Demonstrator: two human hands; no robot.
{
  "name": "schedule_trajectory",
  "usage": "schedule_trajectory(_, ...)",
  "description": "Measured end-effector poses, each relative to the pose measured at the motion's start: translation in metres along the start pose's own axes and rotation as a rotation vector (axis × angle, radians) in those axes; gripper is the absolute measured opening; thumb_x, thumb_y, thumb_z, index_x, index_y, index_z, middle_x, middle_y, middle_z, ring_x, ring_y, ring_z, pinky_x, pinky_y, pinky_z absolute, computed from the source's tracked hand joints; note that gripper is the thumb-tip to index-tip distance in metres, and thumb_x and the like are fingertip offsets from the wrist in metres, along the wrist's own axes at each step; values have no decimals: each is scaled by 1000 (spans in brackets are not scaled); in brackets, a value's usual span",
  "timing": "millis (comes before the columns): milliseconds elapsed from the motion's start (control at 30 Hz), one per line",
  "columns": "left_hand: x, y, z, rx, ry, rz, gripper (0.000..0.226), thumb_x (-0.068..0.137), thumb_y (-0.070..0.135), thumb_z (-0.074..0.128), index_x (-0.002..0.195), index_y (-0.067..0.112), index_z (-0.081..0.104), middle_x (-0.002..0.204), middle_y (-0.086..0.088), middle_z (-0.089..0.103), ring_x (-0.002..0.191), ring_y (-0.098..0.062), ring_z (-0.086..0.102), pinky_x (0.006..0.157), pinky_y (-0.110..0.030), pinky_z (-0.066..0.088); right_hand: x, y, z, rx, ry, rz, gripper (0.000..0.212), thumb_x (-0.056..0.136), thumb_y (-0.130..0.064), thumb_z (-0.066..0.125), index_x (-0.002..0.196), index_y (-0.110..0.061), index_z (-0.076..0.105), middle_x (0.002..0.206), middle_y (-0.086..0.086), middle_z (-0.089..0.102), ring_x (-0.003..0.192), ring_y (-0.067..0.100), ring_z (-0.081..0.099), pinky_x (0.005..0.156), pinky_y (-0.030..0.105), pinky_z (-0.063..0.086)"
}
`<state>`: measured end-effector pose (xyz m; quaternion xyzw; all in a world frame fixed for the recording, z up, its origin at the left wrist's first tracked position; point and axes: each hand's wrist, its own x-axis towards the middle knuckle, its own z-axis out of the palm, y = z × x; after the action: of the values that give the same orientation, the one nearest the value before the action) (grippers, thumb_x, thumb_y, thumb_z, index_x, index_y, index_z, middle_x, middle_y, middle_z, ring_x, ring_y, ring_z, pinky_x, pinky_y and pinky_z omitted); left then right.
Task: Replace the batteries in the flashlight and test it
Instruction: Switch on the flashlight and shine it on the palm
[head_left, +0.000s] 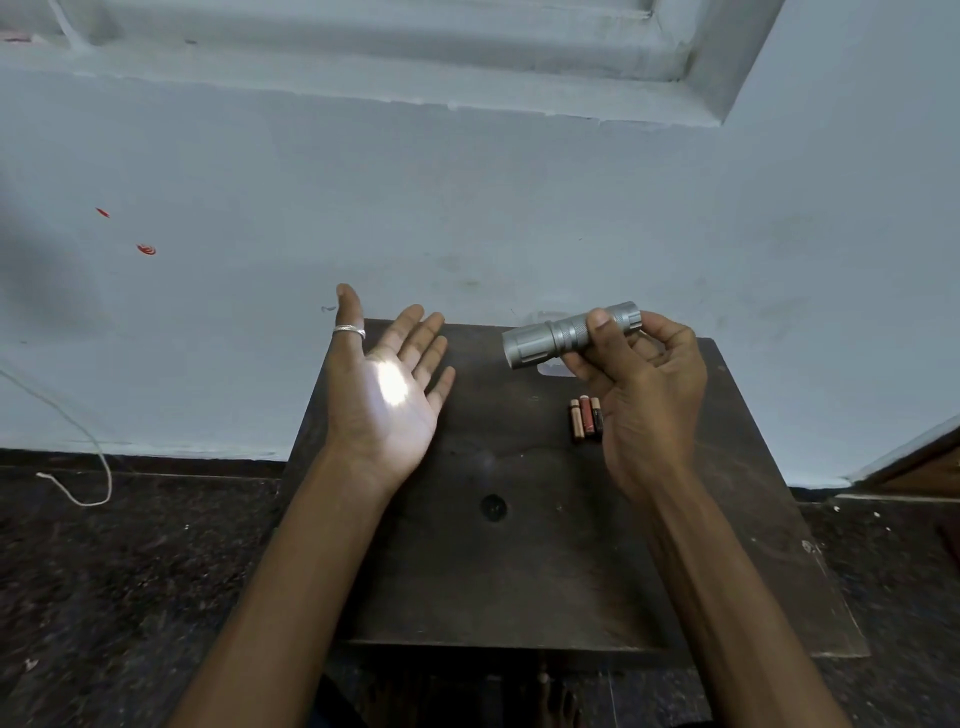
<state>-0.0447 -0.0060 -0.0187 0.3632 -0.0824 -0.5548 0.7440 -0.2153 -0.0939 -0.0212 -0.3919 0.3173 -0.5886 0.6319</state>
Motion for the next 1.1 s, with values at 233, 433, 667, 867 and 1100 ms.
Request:
schedule_trajectory(233,0,4,-3,30,16,15,86,83,78,44,142,16,50,148,-4,51,144,-18,36,121,-44,19,7,-11,-9,-5,39,-44,30,90,-4,73,109,-7,51,83,4,74,86,27,75,72,39,62)
schedule_trajectory(433,-2,4,-2,87,-7,33,88,84,79,36,146,17,44,151,-3,47,145,-19,33,122,-45,18,10,-13,-12,12,39,-19,27,91,-7,72,108,-10,51,75,-3,74,82,22,74,71,38,62)
schedule_trajectory(667,-1,6,-2,91,22,45,84,87,77,36,144,16,47,150,-4,49,145,-20,34,122,-45,18,9,-13,-11,-188,67,-156,31,90,-5,72,107,-13,47,107,25,64,90,25,73,73,35,61)
schedule_trajectory(867,0,5,-3,110,23,46,86,86,78,36,145,17,47,149,-4,50,144,-19,36,122,-43,19,7,-12,-9,-282,21,-210,32,90,-6,73,109,-11,47,108,26,63,84,14,73,75,36,62)
schedule_trajectory(1100,-1,5,-4,116,1,35,89,83,80,40,144,16,47,149,-3,50,144,-18,36,121,-42,20,11,-15,-9,-79,70,-85,24,91,-6,72,101,-12,52,84,8,70,82,26,74,71,37,62)
